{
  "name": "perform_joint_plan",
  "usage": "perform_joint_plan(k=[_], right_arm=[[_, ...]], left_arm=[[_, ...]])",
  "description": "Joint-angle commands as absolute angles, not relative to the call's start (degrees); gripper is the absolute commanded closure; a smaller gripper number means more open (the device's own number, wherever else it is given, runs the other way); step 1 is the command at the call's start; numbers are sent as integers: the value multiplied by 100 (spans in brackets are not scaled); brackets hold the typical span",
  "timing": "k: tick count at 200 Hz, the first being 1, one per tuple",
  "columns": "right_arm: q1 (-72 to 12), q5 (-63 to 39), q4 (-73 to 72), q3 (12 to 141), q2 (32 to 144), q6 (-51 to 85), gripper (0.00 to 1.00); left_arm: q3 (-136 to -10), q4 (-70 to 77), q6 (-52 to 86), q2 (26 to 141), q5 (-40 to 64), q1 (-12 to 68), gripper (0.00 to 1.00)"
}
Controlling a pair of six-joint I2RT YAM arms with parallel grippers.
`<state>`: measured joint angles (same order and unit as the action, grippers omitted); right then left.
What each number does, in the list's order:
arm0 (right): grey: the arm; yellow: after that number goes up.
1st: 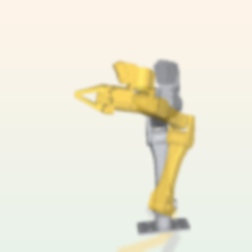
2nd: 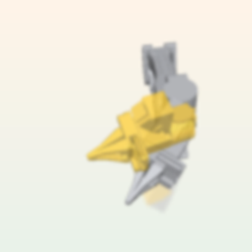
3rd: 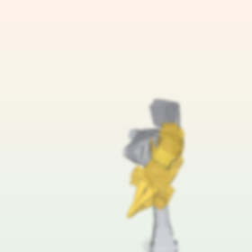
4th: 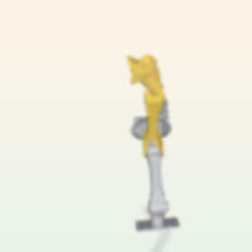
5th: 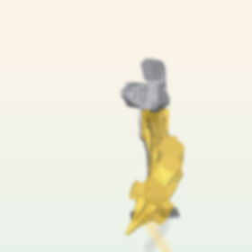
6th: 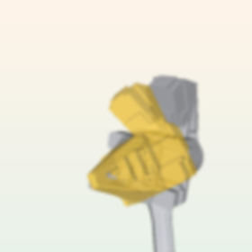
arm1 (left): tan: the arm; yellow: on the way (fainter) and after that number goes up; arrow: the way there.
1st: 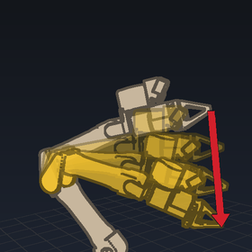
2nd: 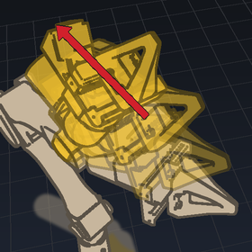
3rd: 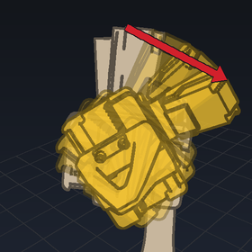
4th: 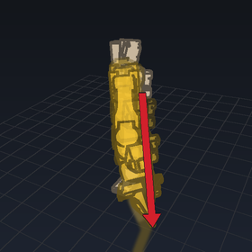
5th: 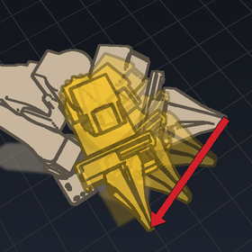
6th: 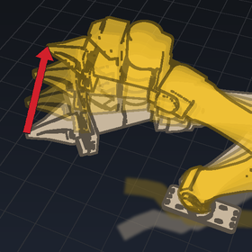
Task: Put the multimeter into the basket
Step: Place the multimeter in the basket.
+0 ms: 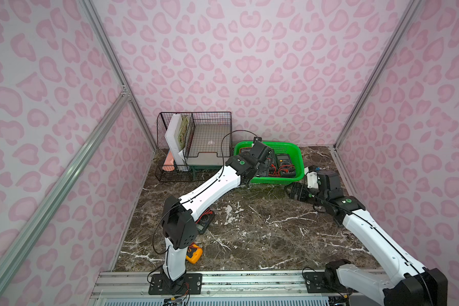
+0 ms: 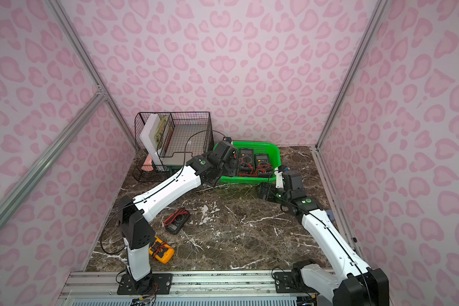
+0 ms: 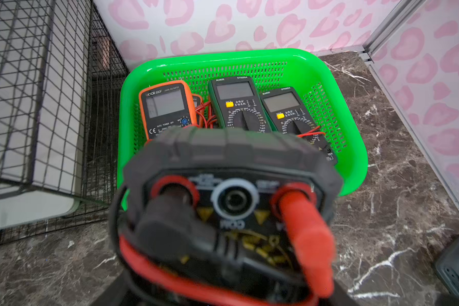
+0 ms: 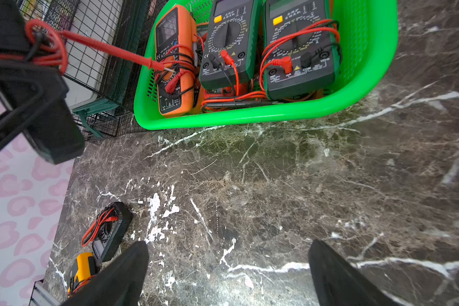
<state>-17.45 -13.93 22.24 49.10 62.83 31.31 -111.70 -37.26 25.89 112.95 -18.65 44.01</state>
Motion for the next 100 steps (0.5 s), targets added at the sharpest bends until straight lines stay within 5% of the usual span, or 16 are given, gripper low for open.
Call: perform_joint_plan(k=[1, 100], right_arm=[[-1729, -1284, 2186, 4974, 6332, 3163, 1], [-1711, -1274, 2285, 5025, 6501, 3107, 1]], left_arm=[[-11514, -3592, 2413, 11576, -1732, 4293, 100], [-12916, -3847, 2320, 13068, -1566, 3863, 100]])
